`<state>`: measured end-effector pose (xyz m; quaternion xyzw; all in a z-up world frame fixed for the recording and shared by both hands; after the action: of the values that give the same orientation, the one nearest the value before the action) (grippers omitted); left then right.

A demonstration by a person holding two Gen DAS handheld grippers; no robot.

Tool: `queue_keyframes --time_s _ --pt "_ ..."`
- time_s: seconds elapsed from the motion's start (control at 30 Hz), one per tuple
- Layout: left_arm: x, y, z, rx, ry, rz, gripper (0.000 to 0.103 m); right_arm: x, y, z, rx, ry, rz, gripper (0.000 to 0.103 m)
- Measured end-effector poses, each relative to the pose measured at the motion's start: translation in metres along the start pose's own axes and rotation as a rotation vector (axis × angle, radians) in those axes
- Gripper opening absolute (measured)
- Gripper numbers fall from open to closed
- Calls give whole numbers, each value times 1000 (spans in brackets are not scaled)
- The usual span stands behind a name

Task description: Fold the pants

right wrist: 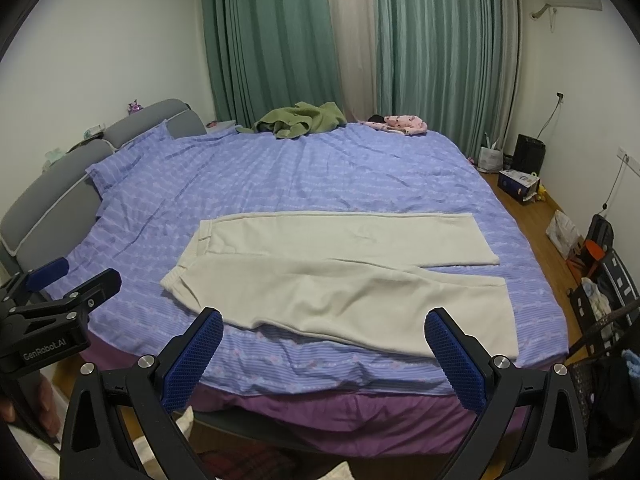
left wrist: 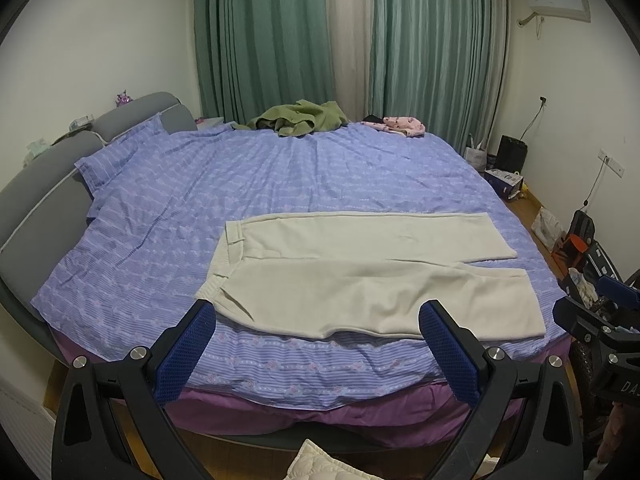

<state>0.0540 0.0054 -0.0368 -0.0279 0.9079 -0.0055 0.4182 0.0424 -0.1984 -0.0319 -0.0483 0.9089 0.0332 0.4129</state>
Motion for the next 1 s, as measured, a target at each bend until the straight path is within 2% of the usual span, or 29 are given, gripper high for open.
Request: queue_keyframes --time_s 0.3,0.53,0.77,0.87,1.0 --pt "-10 24 28 8 55 -21 103 -9 19 26 3 51 -4 102" --pt "-24 53 67 10 123 -33 103 -20 44 66 -12 119 6 102" --pt "-31 106 135 -24 208 -58 103 -19 65 137 -20 221 106 102" --pt "-17 129 173 -21 267 -94 103 -5 70 177 -16 272 174 102" --pt "8 155 223 -44 349 -113 103 29 68 234 -3 339 264 102"
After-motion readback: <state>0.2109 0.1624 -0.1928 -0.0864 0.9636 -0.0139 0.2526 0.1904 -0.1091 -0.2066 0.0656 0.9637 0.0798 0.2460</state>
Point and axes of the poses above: each gripper's, at about its wrist camera, not at the fingertips, and z roughly the way its jaws point, y to its left, x to its underside, the point moved 7 cm from there along z, roughly the way its jaws point, and after that the axes turned 3 degrees about -z, right-handed, at the moved point
